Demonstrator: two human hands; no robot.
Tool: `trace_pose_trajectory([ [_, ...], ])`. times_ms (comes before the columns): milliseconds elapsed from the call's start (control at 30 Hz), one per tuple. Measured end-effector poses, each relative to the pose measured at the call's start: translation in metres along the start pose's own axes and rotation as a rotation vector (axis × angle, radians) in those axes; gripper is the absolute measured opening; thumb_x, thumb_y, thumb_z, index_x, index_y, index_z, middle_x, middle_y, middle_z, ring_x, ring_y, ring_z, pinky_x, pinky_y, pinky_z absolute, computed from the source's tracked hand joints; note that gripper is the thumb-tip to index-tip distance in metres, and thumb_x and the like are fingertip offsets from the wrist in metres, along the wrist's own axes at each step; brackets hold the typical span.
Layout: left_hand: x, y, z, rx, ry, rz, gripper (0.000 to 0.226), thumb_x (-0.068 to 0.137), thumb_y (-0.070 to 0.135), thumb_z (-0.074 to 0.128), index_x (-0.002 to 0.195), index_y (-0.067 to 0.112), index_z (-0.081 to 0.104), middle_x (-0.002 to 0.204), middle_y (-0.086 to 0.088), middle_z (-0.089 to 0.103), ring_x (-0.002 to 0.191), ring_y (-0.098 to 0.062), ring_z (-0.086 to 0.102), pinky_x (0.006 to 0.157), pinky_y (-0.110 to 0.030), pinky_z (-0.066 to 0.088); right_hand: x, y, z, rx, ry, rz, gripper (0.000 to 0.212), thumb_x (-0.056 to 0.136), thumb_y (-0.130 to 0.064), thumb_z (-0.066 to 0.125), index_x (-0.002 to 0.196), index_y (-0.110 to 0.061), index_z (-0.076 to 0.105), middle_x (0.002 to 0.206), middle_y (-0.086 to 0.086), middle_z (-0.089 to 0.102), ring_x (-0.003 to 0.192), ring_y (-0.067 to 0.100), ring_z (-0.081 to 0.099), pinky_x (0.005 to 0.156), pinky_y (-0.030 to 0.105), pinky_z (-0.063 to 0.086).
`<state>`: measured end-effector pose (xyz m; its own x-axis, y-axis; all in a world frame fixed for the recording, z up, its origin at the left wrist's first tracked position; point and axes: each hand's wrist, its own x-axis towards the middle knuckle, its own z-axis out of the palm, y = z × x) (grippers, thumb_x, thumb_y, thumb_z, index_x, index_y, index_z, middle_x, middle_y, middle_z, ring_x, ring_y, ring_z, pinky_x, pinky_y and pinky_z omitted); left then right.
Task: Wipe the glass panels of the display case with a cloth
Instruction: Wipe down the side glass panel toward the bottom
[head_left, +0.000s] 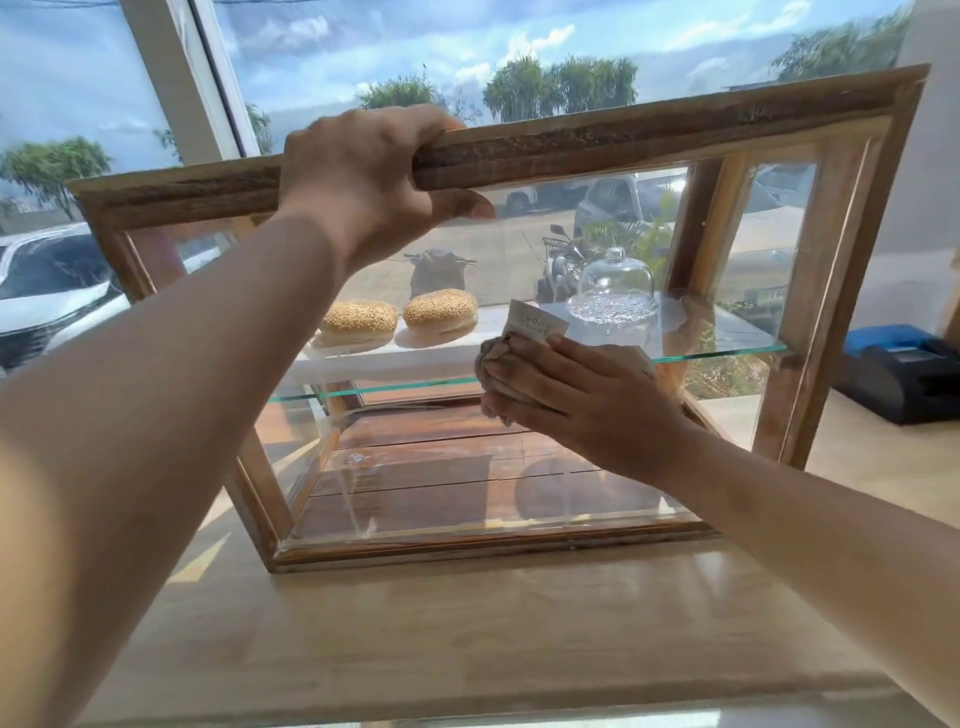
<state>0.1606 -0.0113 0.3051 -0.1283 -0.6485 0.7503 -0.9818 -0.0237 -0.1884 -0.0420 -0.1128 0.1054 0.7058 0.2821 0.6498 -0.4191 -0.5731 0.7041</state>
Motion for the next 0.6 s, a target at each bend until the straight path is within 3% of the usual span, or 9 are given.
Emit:
trace_pose_trajectory([
  [167,0.0,0.001,0.002,0.002,0.002,-0.009,0.064,0.072,0.081,0.05,0.123,0.042,0.054,0.101,0.015,0.065,0.093,-0.016,0.06,0.071,-0.029,0.043,-0.053,-0.017,0.001,-0.015,-0.151,-0.101,0.04,0.11,-0.008,0.038,0.146,-0.022,0.051,0.154,0.004,0.043,0.144,0.028,0.037,0.118,0.042,0.03],
  [300,-0.001,0.001,0.001,0.005,0.026,0.02,0.062,0.075,0.08,0.048,0.123,0.042,0.054,0.101,0.015,0.065,0.089,-0.017,0.06,0.071,-0.03,0.045,-0.054,-0.002,-0.01,-0.035,-0.166,-0.194,0.038,0.111,-0.008,0.038,0.142,-0.021,0.055,0.151,0.004,0.048,0.14,0.03,0.043,0.114,0.045,0.039],
  [467,-0.004,0.0,0.004,0.049,0.079,0.055,0.063,0.078,0.081,0.045,0.127,0.043,0.052,0.111,0.011,0.066,0.098,-0.022,0.062,0.078,-0.032,0.044,-0.01,0.039,-0.02,-0.099,-0.068,0.046,0.042,0.105,-0.012,0.052,0.147,-0.015,0.049,0.155,0.013,0.041,0.144,0.036,0.035,0.115,0.05,0.036],
  [600,-0.004,-0.001,0.006,0.079,0.103,0.075,0.065,0.079,0.081,0.042,0.129,0.041,0.051,0.116,0.009,0.066,0.101,-0.024,0.062,0.083,-0.035,0.045,0.029,0.016,-0.009,-0.046,-0.01,0.106,0.04,0.104,-0.019,0.048,0.142,-0.015,0.055,0.152,0.012,0.046,0.143,0.035,0.038,0.114,0.049,0.038],
])
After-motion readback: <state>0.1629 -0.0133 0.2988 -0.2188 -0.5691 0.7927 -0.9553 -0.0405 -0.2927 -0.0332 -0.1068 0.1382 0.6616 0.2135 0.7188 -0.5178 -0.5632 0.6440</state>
